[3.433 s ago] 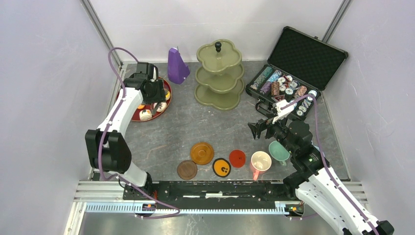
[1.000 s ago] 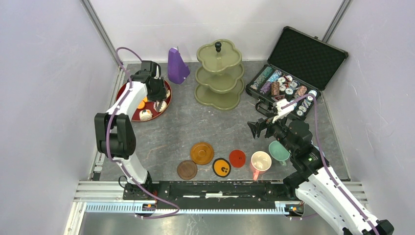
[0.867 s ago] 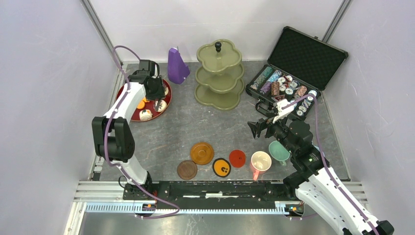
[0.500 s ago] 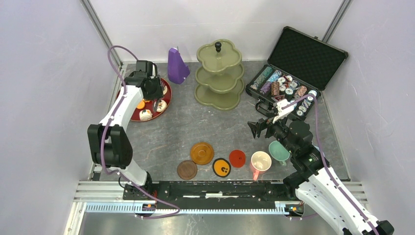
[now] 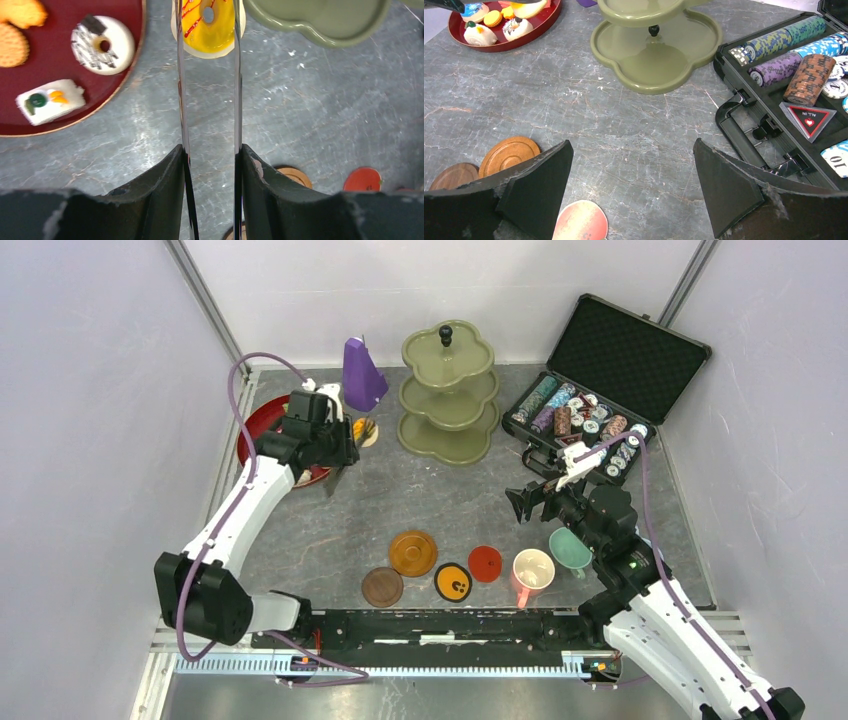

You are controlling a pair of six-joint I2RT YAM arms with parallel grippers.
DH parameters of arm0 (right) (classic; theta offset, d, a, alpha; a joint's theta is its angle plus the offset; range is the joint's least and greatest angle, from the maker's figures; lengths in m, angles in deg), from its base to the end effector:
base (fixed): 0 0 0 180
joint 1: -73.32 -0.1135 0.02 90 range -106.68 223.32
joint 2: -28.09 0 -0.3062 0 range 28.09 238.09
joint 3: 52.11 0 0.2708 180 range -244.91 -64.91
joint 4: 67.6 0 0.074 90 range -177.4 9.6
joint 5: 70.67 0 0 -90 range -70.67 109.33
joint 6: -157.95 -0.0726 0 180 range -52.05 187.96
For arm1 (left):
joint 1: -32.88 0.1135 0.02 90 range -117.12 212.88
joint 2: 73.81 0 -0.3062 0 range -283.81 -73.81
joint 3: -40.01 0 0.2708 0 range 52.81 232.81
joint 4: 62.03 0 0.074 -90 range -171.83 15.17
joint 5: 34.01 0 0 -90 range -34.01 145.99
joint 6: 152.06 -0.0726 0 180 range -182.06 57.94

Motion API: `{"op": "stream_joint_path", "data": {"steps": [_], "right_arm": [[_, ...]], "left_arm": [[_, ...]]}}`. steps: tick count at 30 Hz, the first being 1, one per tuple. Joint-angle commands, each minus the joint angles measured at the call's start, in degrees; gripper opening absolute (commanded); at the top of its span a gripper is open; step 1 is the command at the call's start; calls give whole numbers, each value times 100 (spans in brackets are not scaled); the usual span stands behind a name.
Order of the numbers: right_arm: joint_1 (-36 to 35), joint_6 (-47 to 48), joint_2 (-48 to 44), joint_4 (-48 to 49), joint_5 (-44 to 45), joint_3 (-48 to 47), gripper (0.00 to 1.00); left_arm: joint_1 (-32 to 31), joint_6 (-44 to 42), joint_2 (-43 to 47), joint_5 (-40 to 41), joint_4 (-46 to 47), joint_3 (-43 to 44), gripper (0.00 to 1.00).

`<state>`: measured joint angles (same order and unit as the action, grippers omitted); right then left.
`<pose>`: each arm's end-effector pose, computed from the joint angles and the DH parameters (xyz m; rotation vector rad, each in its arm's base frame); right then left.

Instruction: Serve the afternoon tea

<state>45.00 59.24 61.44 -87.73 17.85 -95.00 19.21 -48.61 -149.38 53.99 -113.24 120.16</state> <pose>0.1535 0.0848 0.2998 -0.3222 1.7522 0.4916 0.3048 -0.0767 0.3251 0.0213 2.4004 -0.2645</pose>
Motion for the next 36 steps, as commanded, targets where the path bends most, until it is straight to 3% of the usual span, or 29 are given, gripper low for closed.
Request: {"op": "stream_joint_path", "data": {"steps": [1,11,25,36], "right_arm": [[19,75,-23,141,77,-173,98],[19,30,-116,109,106,-117,98],[19,2,-167,74,112,-138,98],[19,40,-176,47,284,-121,98]], "left_arm": [[-395,347,215,-143,431,33,47],[-731,650,354,-467,820,465,47],[-874,808,-591,-729,1257,1308,47],[-883,802,-1082,-609,1676,1395,46]]}}
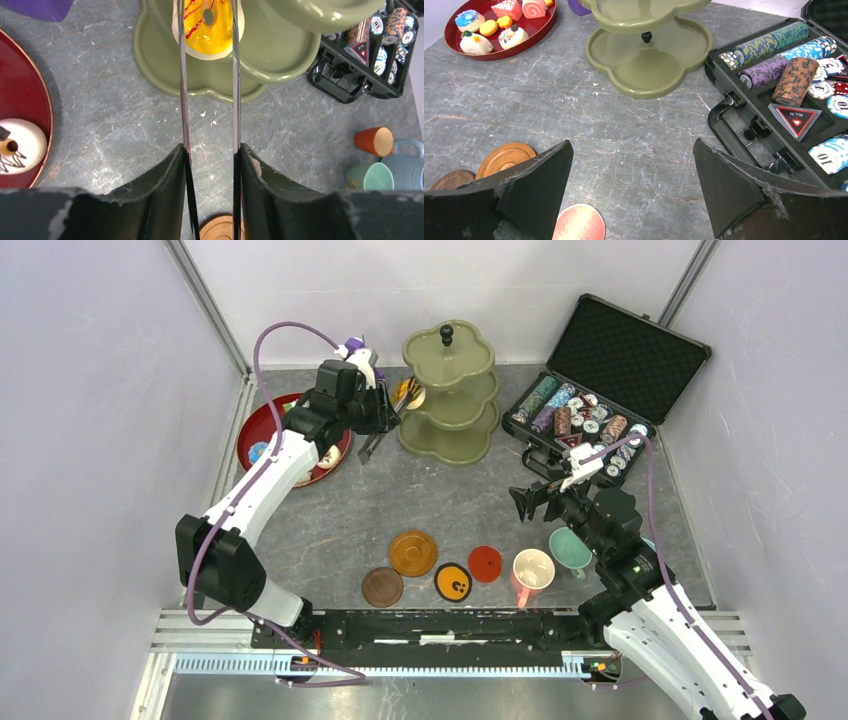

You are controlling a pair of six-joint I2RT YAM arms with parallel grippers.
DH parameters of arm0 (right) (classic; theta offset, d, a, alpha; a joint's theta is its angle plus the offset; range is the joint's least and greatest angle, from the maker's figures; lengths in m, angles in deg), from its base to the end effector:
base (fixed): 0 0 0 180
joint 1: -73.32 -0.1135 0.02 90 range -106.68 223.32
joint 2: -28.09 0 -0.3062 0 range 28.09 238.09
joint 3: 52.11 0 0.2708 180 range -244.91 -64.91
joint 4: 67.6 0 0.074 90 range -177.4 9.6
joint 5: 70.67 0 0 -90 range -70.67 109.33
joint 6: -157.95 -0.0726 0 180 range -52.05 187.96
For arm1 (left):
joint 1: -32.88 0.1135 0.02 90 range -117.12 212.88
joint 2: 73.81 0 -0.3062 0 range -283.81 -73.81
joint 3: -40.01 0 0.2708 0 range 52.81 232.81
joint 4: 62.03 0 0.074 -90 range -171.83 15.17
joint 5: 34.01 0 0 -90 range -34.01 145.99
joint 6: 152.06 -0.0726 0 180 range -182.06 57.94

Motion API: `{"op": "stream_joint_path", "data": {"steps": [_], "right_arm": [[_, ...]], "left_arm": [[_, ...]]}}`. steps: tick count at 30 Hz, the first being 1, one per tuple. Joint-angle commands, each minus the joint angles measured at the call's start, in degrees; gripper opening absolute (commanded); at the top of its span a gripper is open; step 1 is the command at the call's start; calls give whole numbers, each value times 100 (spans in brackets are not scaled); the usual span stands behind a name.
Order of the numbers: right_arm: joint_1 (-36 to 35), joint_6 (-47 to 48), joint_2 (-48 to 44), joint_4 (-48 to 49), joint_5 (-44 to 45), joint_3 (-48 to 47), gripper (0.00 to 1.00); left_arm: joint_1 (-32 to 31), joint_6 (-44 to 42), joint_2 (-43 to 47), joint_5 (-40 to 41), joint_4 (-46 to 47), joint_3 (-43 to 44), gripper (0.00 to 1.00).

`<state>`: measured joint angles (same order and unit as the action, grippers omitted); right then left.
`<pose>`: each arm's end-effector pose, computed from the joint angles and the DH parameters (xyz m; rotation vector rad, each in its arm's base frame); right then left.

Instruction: Serve the afternoon tea

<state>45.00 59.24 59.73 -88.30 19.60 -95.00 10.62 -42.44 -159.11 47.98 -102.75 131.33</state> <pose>0.1494 0.0801 0.3029 -0.2961 1.7338 0.4693 0.3517 -0.1549 0.3640 0.1328 2.2223 -0.5620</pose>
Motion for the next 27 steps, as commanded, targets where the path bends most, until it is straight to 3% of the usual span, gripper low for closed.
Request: {"op": "stream_joint_path", "data": {"steps": [1,27], "right_arm": [[18,42,1,113,106,-123,98],[19,-8,-1,115,74,-99,98]], "left_arm": [[-30,198,-154,-8,707,278,46],[-129,447,-1410,-3,1580,900,47]]}}
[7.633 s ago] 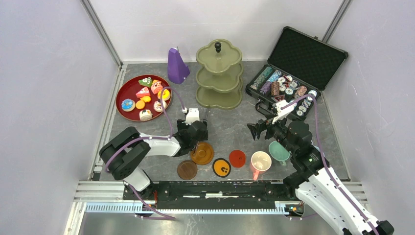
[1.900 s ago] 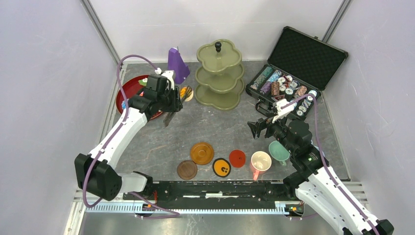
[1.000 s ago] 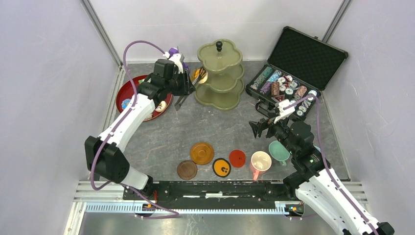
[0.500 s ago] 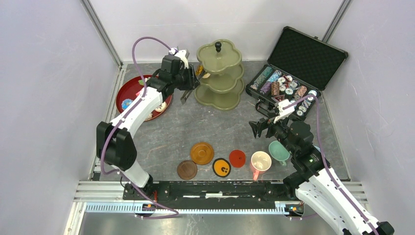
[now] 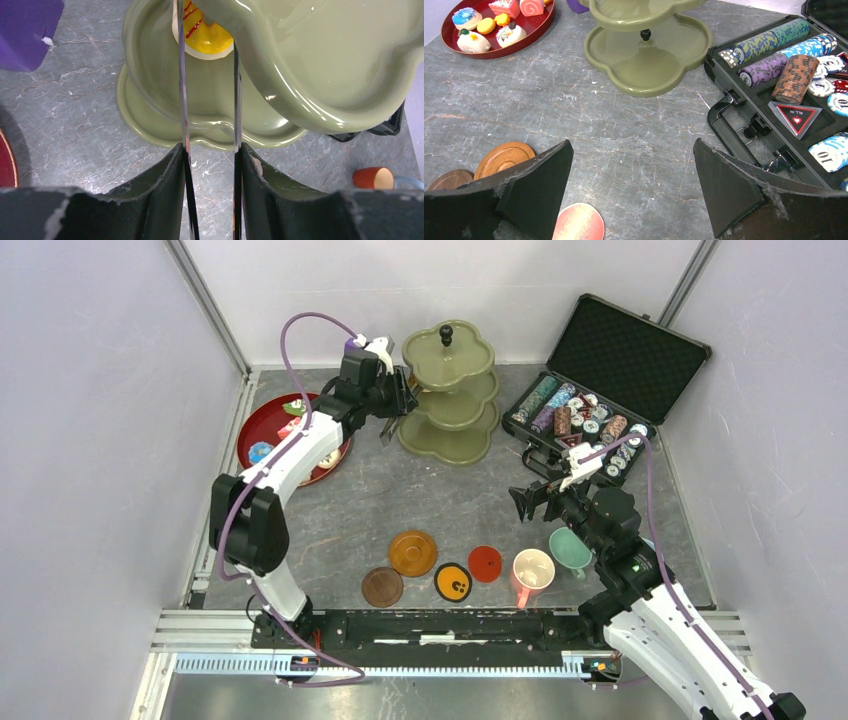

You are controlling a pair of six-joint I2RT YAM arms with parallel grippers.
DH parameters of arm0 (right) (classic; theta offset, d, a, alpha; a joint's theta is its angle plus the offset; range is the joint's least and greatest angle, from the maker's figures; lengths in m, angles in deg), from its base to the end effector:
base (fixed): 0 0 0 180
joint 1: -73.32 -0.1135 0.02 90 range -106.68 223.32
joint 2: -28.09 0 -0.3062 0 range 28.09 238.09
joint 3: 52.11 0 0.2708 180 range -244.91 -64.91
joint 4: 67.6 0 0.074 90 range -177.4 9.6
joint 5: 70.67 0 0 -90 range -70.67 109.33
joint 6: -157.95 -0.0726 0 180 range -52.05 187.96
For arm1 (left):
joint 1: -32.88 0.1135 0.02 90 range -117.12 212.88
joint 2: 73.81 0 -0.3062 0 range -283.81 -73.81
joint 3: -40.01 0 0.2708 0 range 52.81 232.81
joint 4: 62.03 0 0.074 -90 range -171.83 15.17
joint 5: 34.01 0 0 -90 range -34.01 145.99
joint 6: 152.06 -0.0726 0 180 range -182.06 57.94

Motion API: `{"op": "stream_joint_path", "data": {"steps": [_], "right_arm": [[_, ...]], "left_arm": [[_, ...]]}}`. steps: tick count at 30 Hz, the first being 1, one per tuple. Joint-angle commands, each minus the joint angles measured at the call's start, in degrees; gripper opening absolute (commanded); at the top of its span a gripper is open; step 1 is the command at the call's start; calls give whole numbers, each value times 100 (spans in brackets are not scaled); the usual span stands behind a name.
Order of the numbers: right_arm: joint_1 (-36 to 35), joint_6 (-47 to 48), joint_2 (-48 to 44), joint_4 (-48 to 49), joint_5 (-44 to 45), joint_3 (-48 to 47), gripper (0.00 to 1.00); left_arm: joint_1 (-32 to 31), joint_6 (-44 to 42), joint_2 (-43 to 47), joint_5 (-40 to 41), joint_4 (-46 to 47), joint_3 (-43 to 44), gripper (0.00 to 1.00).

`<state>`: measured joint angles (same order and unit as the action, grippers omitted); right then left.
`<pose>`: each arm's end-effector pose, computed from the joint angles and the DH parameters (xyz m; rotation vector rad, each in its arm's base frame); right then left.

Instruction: Serve the afternoon tea

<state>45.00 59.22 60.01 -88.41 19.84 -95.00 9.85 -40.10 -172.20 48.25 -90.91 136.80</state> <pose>0.1503 0.0803 0.3019 -0.2938 1.7408 0.4645 0.4206 -0.1894 0.3348 0.1035 2.1551 -0.6064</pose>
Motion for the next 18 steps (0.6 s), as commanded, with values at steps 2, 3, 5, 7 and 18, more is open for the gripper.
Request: {"op": "stream_joint_path", "data": {"steps": [2,3,5,7,18], "right_arm": [[19,-4,-34,120,41,-88,98],[19,-3,-29,116,38,-85,98],[19,-1,-40,107,39,-86,98],[19,-6,-58,98,56,-85,98],[15,-6,-11,107,39,-93,98]], "left_arm": [[-58,204,-159,7,403,410,47],[-63,191,-186,24,396,440,47],[-65,178,-262,40,387,499,48],[-62,169,-323,37,369,547,49],[-66,108,-365,89,324,567,57]]}}
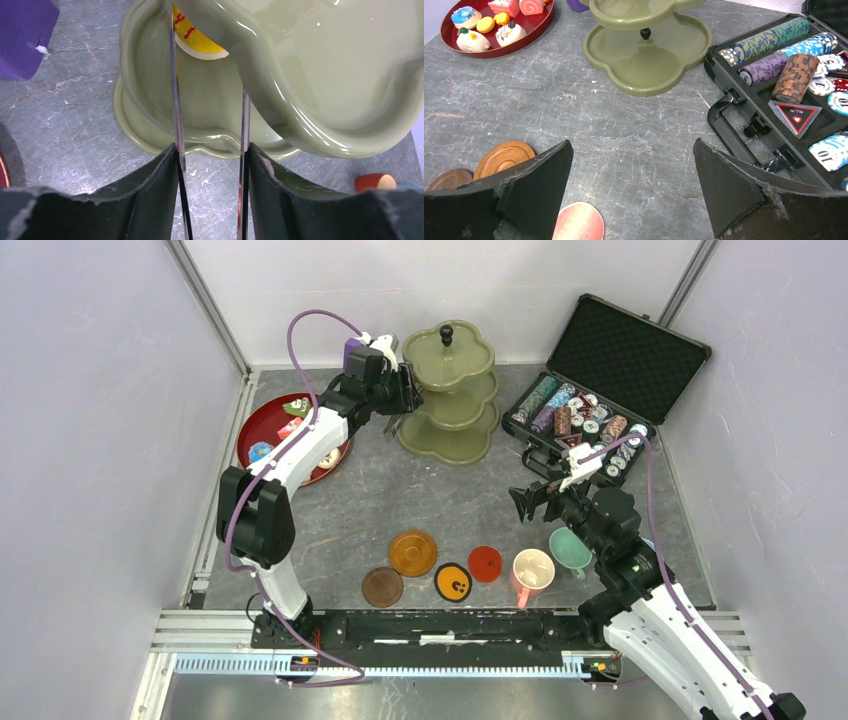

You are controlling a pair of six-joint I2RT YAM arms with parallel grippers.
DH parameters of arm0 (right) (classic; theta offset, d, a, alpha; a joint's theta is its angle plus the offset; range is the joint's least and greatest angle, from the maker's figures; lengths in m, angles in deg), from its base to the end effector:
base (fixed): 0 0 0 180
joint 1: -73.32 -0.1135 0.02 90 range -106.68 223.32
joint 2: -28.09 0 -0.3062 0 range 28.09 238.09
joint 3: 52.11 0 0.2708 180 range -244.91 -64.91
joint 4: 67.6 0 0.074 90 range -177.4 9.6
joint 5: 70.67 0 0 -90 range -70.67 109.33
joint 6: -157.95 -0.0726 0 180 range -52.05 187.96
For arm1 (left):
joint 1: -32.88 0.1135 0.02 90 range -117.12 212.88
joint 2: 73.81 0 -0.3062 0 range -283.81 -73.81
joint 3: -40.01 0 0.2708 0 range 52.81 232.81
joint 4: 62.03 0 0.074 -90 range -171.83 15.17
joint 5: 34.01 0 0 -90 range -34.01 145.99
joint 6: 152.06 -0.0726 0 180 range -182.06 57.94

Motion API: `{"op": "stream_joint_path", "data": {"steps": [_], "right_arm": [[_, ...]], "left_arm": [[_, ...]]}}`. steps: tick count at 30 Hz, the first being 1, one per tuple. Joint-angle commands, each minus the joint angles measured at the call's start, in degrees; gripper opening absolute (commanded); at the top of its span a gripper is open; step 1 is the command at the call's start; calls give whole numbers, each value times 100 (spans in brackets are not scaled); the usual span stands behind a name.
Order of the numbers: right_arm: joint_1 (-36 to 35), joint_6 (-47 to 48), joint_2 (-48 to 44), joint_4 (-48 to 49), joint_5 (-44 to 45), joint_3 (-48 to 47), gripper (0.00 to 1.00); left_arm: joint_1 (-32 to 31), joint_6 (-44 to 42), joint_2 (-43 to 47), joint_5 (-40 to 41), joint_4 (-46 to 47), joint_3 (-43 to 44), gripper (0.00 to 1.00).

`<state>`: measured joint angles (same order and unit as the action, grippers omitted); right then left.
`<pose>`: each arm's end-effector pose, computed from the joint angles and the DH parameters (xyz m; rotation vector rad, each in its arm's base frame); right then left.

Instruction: Serve the afternoon tea

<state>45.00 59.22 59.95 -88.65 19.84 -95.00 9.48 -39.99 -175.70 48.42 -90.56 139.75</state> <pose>0.1500 0.0801 0.3014 -0.2944 1.7439 0.4639 0.4360 -0.1991 0.3285 0.1065 2.1591 -0.6072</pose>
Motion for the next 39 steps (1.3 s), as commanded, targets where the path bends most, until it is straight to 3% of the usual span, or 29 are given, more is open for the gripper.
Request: {"op": "stream_joint_path", "data": {"steps": [1,14,22,28,34,39], "right_arm": [[18,-1,-2,137,36,-96,98],[19,-1,19,192,-9,-76,98],[19,-6,4,191,-34,-101,98],[19,-28,8,271,-34,-15,98],[19,-4,-9,276,-34,-54,98],[19,-11,97,376,-208,20,98]], "left_arm": [[-34,88,-3,79,277,271,59],[-31,-117,231,131,54,193,67],[-25,-225,605,210,-100,-91,64],[-27,-440,1317,402,-387,-611,63],[-20,-953,2461,806,-1237,-1322,61],[8,-1439,3519,1644,-2111,-1929,61]]}}
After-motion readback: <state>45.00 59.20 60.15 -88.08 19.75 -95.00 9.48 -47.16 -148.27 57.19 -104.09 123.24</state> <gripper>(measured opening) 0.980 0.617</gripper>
